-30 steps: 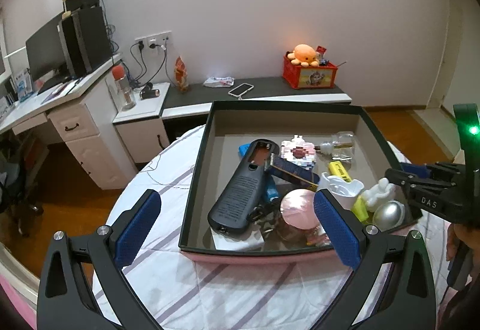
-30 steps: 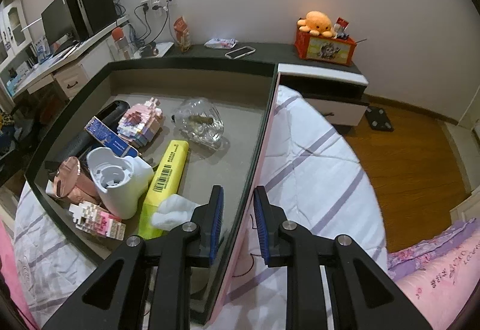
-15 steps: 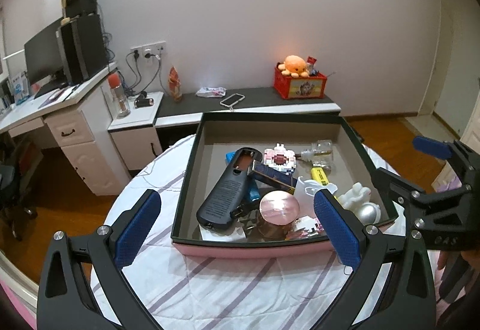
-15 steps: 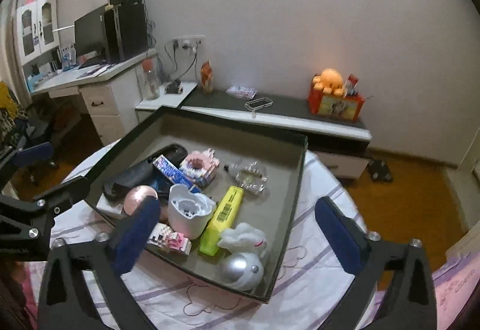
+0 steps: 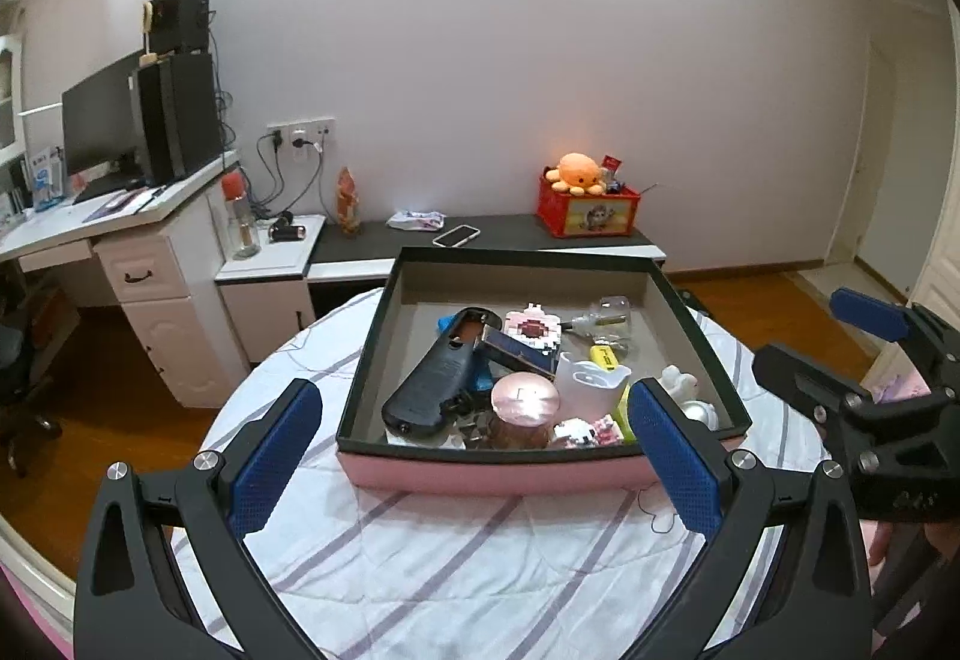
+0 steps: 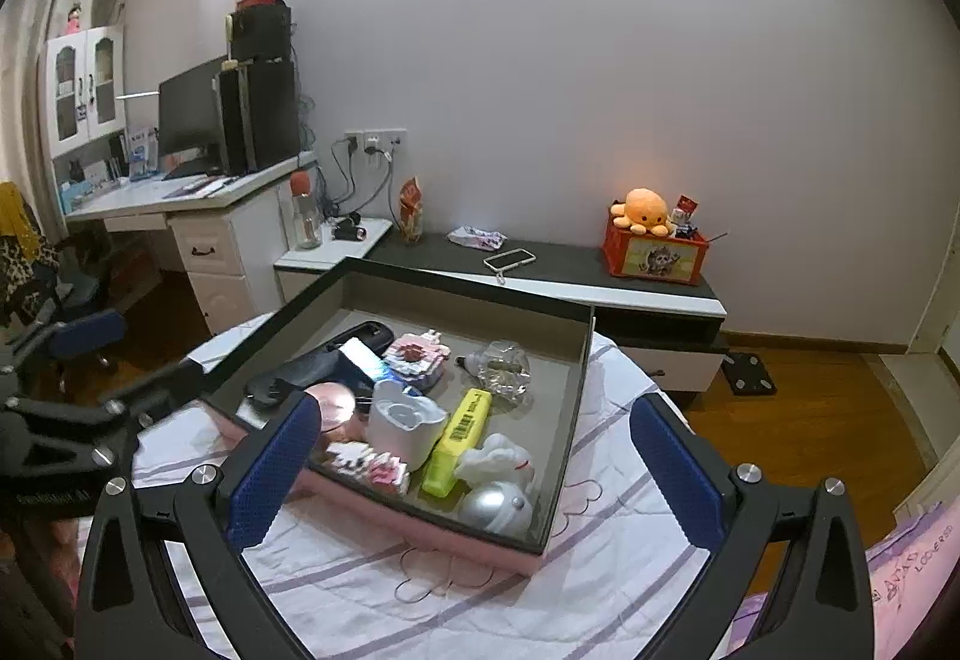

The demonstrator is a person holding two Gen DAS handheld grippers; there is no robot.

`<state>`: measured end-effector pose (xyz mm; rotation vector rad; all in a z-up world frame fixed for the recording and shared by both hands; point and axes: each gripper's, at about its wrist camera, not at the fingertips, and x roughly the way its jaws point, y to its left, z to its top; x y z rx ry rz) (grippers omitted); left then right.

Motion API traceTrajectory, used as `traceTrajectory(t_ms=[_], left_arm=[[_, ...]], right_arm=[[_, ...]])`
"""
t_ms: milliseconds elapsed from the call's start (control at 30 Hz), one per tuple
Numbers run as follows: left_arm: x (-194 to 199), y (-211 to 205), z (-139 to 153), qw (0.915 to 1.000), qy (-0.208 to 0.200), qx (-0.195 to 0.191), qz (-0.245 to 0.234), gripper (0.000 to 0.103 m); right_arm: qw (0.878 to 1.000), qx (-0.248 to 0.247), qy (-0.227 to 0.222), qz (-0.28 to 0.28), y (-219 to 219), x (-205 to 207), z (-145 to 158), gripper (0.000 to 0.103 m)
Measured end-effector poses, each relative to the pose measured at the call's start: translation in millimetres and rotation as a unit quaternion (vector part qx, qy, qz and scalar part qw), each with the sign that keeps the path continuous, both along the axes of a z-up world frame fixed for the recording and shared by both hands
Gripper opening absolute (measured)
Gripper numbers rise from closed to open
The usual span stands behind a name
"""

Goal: Organize rigid objects

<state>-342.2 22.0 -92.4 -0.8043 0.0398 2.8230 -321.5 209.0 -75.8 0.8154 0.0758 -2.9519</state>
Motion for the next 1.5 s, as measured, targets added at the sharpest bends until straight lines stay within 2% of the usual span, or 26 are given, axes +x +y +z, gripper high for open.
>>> traceTrajectory(t_ms=[200,333,633,733,900,1133,1333,1500], left_arm=[[23.1,0.2,6.8,0.9997,0.011,0.020,-0.008,0.103],[41.2,3.6,11.9,0.9997,0.023,0.007,-0.004,0.103],[97.4,1.1,41.1,0.9965,0.079,0.004,0.026,0.103],[120.5,0.8,53.7,0.9937,0.105,-0.012,0.038,0.103],[155.9,-6.1,74.4,0.9900,0.137,0.000,0.034,0.103],[213.0,-12.3,106.7,0.9794,0.196,-0.009,0.047,0.103],[241.5,-16.3,123.5,0.9757,0.211,-0.014,0.060,0.103],[267.3,-18.0,134.9,0.9686,0.237,-0.020,0.071,0.103]], right_arm=[[1.000,-0.003,0.010,0.007,-5.5,22.2,2.8,0.103],[1.000,-0.013,0.022,0.011,-7.0,38.3,8.0,0.103],[0.997,0.003,0.083,-0.004,-12.2,90.0,32.7,0.103],[0.995,0.010,0.099,-0.004,-16.6,107.8,42.7,0.103],[0.992,-0.001,0.123,0.002,-21.1,142.3,62.7,0.103],[0.985,0.007,0.173,0.004,-31.4,191.0,92.4,0.103],[0.980,0.011,0.199,0.006,-40.5,221.5,108.4,0.103],[0.976,0.009,0.217,0.009,-44.1,242.0,118.7,0.103]])
